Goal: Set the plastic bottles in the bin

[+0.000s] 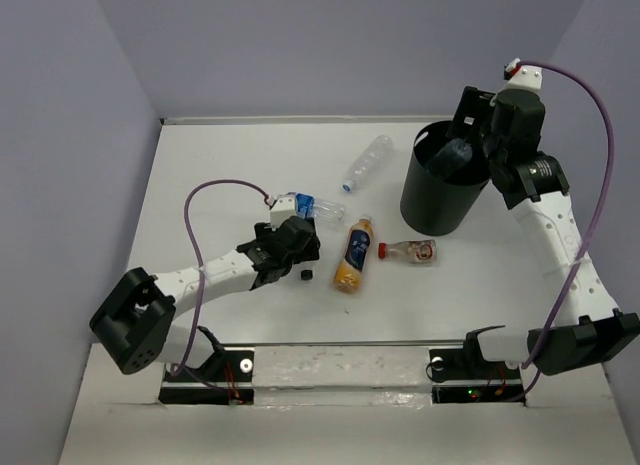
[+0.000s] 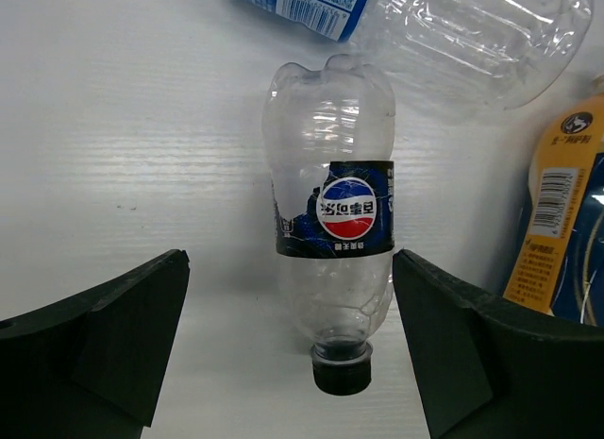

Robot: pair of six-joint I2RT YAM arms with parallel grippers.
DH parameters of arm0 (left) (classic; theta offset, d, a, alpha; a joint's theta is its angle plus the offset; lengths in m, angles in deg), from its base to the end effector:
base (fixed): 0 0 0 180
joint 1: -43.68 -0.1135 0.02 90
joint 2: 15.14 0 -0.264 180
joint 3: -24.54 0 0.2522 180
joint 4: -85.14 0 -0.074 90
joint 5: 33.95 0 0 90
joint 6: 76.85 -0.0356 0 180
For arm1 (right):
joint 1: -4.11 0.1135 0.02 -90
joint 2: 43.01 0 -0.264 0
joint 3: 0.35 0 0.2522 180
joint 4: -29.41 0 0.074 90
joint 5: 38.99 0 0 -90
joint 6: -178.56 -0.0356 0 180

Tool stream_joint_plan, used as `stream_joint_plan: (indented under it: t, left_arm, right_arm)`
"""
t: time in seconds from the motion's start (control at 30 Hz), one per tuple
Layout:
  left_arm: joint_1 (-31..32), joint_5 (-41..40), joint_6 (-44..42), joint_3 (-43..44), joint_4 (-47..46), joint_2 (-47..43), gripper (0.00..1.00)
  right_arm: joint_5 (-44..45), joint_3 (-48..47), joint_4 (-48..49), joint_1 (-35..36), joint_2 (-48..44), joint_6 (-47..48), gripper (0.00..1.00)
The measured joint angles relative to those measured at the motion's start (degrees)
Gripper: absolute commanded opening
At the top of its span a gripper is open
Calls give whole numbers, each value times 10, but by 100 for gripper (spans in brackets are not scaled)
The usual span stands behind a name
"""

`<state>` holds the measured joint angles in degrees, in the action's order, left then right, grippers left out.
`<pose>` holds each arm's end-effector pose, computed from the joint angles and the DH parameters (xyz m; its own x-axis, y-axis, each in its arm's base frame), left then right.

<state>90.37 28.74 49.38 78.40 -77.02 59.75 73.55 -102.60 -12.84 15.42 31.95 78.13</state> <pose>0.1963 -0.1844 0.2116 -0.5845 -0.1455 -0.7982 0.0695 0.9712 -0.2279 0.2761 0.0413 0.4565 -0.2160 0.1273 -0.9681 0.2248 0.9713 0.0776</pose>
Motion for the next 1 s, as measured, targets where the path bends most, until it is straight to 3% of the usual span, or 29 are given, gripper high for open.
stream_joint_plan:
  t: [0.2,0.33,0.37,0.53,0.77,1.0]
  left_arm:
    - [-7,22,-4,3,-41,74,95]
    - [-9,36,-7,10,-60,117,75]
    - [-10,38,-8,11,-63,124,67]
    - [-11,46,-7,8,-74,118,52]
    - [-3,55,-15,-52,-74,-57,46]
    - [61,73,-44,-53,-93,-221,46]
  right_arm:
    - [-66,13,-11,0,-51,-19,95]
    - [-132,64,-3,14,-119,-44,95]
    - [-141,89,-1,36,-142,-49,94]
    - [-169,163,2,167,-174,-68,94]
    - [-255,269,63,237,-186,-148,94]
    - [-319,325,172,300,-146,-229,100]
